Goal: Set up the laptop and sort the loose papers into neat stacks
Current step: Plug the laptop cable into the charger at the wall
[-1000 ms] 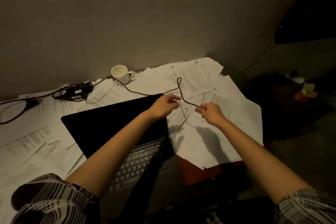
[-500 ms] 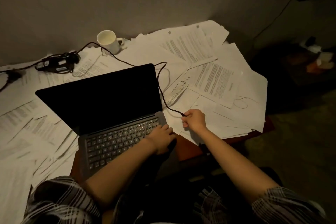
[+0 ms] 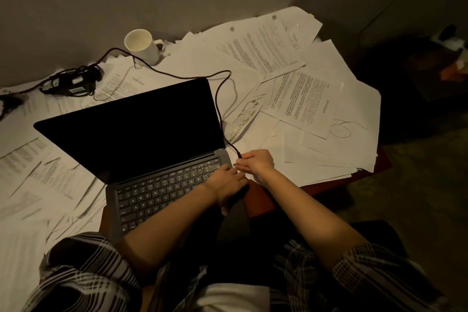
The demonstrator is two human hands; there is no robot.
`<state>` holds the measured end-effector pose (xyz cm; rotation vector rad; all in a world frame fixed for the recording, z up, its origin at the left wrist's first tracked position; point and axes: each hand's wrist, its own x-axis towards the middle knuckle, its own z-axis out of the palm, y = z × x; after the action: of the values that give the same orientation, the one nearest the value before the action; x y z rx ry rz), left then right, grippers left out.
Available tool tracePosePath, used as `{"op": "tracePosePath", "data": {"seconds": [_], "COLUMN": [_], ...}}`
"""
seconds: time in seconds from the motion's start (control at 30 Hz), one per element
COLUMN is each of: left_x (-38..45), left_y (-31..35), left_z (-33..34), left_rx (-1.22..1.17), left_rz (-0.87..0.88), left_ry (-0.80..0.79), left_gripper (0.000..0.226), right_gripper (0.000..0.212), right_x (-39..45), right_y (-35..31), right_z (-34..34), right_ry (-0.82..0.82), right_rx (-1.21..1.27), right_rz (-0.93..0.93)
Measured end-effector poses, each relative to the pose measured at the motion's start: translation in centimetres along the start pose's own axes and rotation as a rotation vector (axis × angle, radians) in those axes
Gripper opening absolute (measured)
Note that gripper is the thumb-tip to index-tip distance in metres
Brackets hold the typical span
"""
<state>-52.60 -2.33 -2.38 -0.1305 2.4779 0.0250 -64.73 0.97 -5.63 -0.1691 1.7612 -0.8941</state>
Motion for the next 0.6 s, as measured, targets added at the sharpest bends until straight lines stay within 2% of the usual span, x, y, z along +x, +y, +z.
{"op": "tracePosePath", "data": {"seconds": [0.17,0.33,0.4,0.53,0.6], "left_x": [-0.3,-0.5,-0.5,-1.0,-1.7], "left_y": [-0.3,-0.2,0.1,-0.3,-1.2], "left_z": [0.1,0.3,0.6,0.6,0.7], "left_rx": [0.006,0.016,0.005,-0.067,-0.094], "left_rz": [-0.011,-0.005,-0.001,0.08,0.114], "left_ry": [0.025,0.038,0.04,0.131,0.172], "left_gripper": [0.097,0.092,0.084,0.055,0.053], "right_gripper": [0.022,0.025,0.026,0.024,0.023], "right_x": [-0.7,-0.4,0.0,0.0,0.1], "right_y": [-0.6,0.0,0.7,1.1,1.1], "right_z": [0.3,0.1,-0.2,-0.2,0.0], "right_ry": [-0.113,-0.149,-0.161,-0.16,-0.142], "right_rx": [0.027,0.049,0.061,0.059,0.097], "right_rz": [-0.002,0.023,0.036,0.007,0.016]}}
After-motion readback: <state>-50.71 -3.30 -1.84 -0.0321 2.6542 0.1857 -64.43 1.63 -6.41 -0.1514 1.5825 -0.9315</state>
